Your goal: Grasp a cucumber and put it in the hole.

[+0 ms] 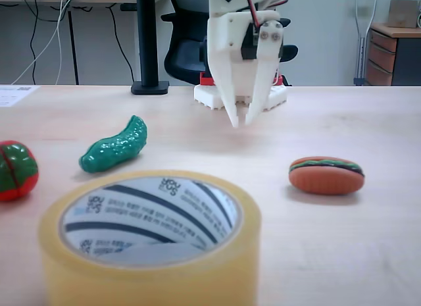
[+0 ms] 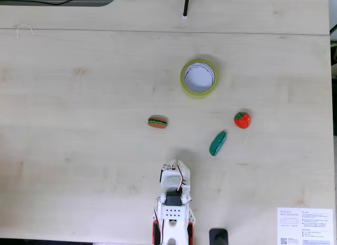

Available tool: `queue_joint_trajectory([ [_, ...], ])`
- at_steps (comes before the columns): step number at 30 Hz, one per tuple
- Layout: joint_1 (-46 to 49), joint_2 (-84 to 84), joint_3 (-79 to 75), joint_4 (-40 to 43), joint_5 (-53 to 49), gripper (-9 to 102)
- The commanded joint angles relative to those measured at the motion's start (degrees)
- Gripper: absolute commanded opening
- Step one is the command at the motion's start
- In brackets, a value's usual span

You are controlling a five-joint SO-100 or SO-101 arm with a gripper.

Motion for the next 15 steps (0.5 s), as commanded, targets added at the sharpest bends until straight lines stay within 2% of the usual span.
queue_joint_trajectory([
  [1, 2.81, 0.09, -4.31, -1.58, 0.09, 3],
  [11, 16.70, 0.09, -10.37, -12.30, -1.14, 10],
  [15, 18.81, -1.23, -12.22, -13.36, -3.08, 11],
])
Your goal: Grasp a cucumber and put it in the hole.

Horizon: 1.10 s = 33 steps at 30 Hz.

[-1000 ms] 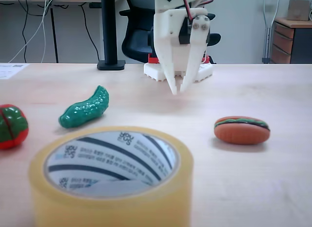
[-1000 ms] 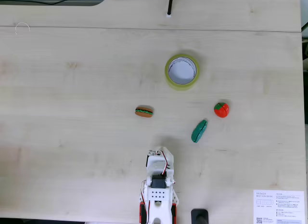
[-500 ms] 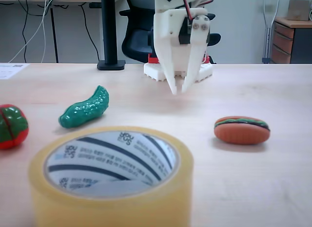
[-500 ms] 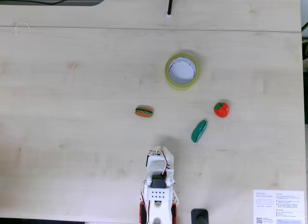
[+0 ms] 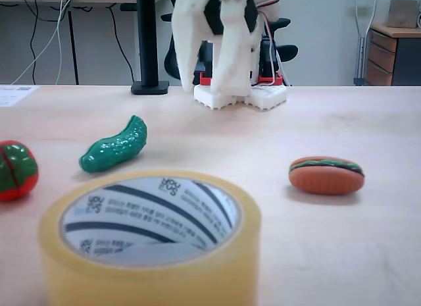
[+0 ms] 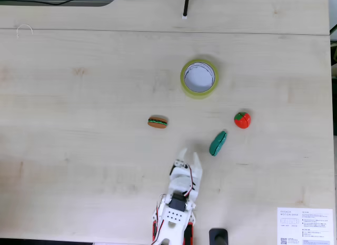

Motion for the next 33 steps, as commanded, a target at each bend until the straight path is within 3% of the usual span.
queue_joint_trajectory([
  [1, 2.11, -2.72, -7.12, -2.46, -2.20, 11],
  [14, 3.16, -44.03, -31.55, -9.67, -11.07, 12],
  [19, 5.10, -57.74, -37.44, -16.44, -11.51, 19],
  [33, 11.78, -74.18, -40.43, -22.06, -16.00, 31],
])
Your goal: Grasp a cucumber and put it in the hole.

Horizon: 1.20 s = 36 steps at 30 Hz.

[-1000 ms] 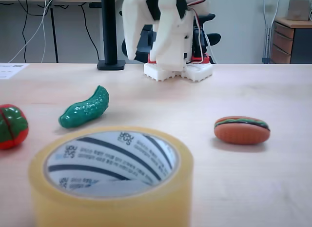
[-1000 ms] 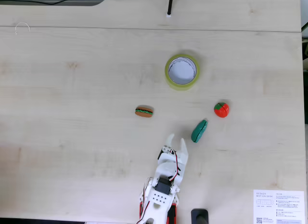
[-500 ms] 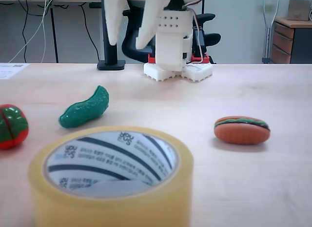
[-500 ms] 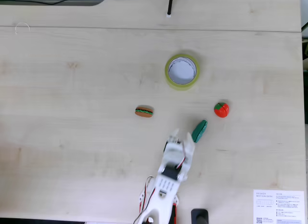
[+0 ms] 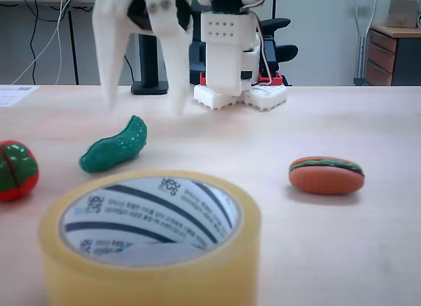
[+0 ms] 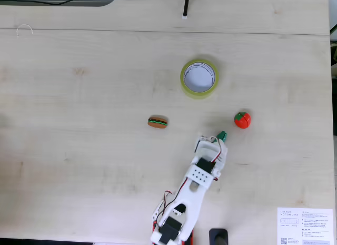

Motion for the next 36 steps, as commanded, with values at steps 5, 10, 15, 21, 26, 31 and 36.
queue_joint_trajectory([
  [5, 2.55, -3.87, -4.57, -5.54, -0.44, 40],
  [10, 2.81, -7.47, -4.57, -8.88, -0.44, 40],
  [15, 3.43, -11.07, -4.66, -12.22, -0.44, 39],
  [21, 4.75, -14.24, -5.36, -12.83, -0.44, 38],
  [26, 5.54, -17.23, -6.94, -13.01, -0.97, 37],
  [31, 5.80, -19.07, -7.29, -13.01, -1.32, 33],
  [36, 5.98, -20.39, -7.29, -13.01, -1.32, 33],
])
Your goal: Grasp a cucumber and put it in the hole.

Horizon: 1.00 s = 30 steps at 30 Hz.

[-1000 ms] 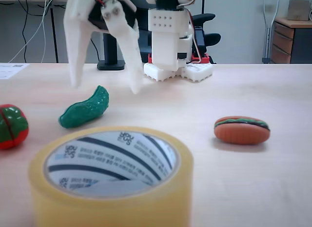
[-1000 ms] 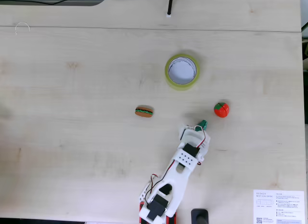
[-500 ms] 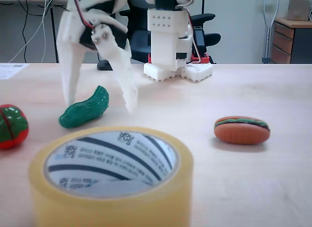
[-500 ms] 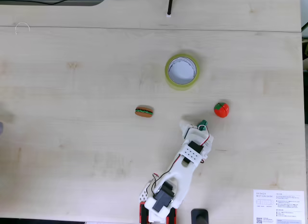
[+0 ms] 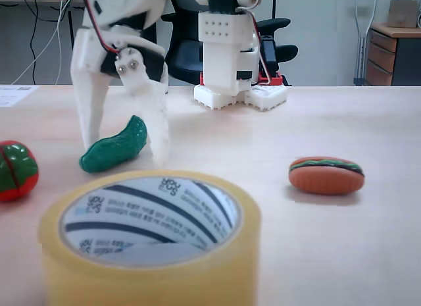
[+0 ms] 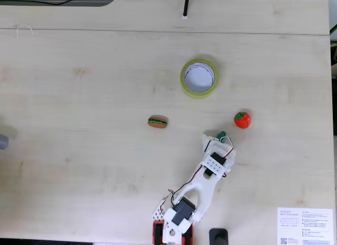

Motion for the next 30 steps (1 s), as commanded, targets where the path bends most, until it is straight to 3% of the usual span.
queue_joint_trajectory([
  [1, 0.62, 0.09, -4.22, -2.02, -0.44, 32],
  [13, 0.62, -0.44, -3.96, -1.14, -0.44, 13],
  [30, 0.62, 2.46, -3.25, 4.04, -0.35, 5],
])
